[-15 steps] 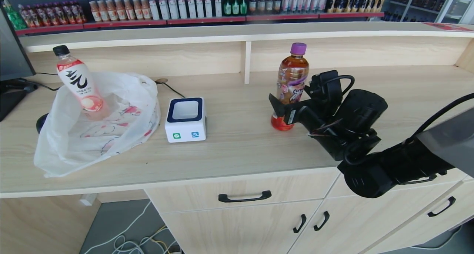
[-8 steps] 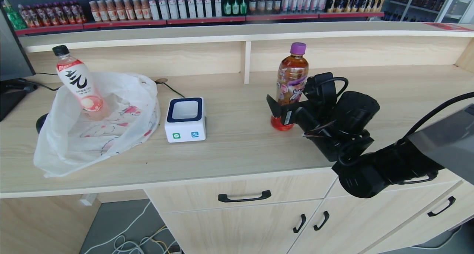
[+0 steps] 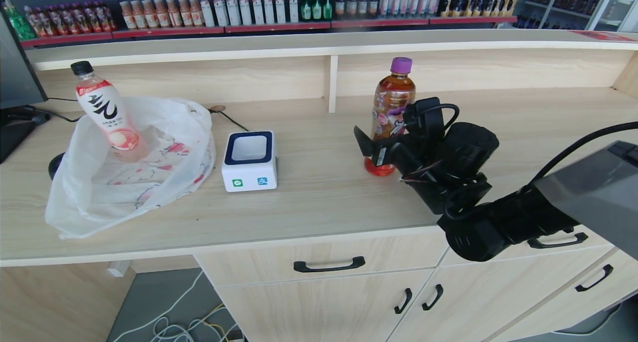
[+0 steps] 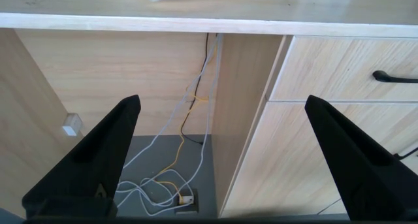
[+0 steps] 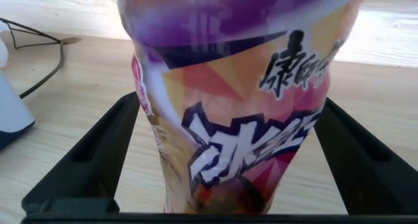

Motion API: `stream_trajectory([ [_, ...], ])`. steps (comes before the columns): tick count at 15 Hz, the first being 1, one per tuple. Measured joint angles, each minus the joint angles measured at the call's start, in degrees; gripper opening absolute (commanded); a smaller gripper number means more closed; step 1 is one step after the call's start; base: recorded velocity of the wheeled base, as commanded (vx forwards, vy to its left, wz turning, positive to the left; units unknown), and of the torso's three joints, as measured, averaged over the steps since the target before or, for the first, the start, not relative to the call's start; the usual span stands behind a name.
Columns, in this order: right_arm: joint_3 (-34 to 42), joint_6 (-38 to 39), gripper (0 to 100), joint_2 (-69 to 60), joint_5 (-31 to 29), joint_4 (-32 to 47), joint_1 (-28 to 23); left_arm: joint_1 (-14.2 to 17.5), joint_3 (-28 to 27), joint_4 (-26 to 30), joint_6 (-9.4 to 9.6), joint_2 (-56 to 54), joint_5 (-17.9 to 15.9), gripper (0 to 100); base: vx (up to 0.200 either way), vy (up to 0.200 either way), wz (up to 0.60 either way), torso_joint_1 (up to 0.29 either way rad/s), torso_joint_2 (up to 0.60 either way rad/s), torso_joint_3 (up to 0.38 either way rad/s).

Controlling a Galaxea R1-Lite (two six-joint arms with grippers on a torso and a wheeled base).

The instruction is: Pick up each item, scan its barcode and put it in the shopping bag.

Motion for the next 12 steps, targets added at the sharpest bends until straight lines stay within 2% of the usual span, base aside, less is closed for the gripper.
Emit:
stream_trajectory([
  [4,-2.94,0.05,100,0.02,0.09,3.45,-0.02,0.00,0.00,-0.02,0.02,0.00,0.00,100,0.000,0.000,0.00,0.000,0.00,0.000],
  [10,-4.94,0.11,100,0.17,0.09,3.85,-0.09,0.00,0.00,0.00,0.00,0.00,0.00,100,0.000,0.000,0.00,0.000,0.00,0.000],
  [11,-4.96,0.11,0,0.20,0.11,3.86,-0.11,0.00,0.00,0.00,0.00,0.00,0.00,100,0.000,0.000,0.00,0.000,0.00,0.000],
  [12,-4.96,0.11,0,0.20,0.11,3.85,-0.11,0.00,0.00,-0.02,0.00,0.00,0.00,100,0.000,0.000,0.00,0.000,0.00,0.000],
])
